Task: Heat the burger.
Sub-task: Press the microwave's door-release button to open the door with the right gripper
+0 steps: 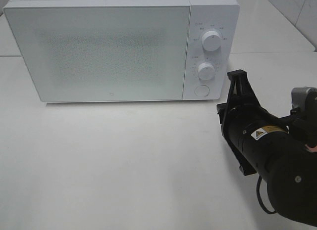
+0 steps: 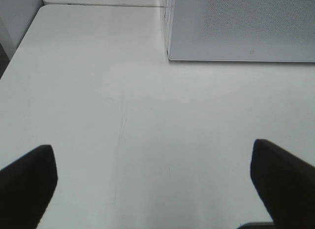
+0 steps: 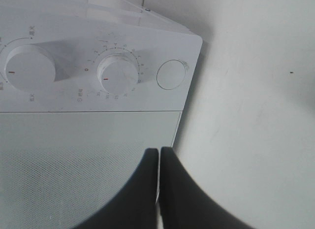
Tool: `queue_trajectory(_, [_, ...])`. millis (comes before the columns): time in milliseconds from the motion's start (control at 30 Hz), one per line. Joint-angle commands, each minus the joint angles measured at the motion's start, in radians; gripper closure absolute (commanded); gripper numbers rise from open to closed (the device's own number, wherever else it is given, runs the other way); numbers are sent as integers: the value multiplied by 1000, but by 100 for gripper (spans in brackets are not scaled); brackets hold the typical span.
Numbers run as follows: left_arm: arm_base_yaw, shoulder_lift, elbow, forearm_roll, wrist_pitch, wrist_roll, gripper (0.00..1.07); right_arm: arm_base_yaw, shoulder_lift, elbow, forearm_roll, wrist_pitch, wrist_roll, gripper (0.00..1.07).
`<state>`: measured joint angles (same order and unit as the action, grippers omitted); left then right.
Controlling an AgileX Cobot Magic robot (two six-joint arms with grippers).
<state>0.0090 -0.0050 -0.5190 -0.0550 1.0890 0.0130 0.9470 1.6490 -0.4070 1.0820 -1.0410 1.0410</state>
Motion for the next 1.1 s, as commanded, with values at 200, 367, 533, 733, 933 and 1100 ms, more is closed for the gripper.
queue_trajectory(200, [0,-21,3,-1,-17,0,7,-43,94,-63,-52,11,44,107])
queue_trajectory(367, [0,-21,3,-1,-17,0,7,-108,138,-100,-162,13,110,107])
queue_trajectory(533, [0,-21,3,-1,-17,0,7,-160,194,-142,-226,24,156,107])
queue_trajectory(733, [0,-21,3,-1,-17,0,7,-236,287,-211,-304,44,249,107])
queue_trajectory(933, [0,-21,3,-1,-17,0,7,-279,347,-275,-329,53,264,107])
queue_trajectory(1100, [0,-21,3,-1,-17,0,7,-311,382,-314,-353,65,264,107])
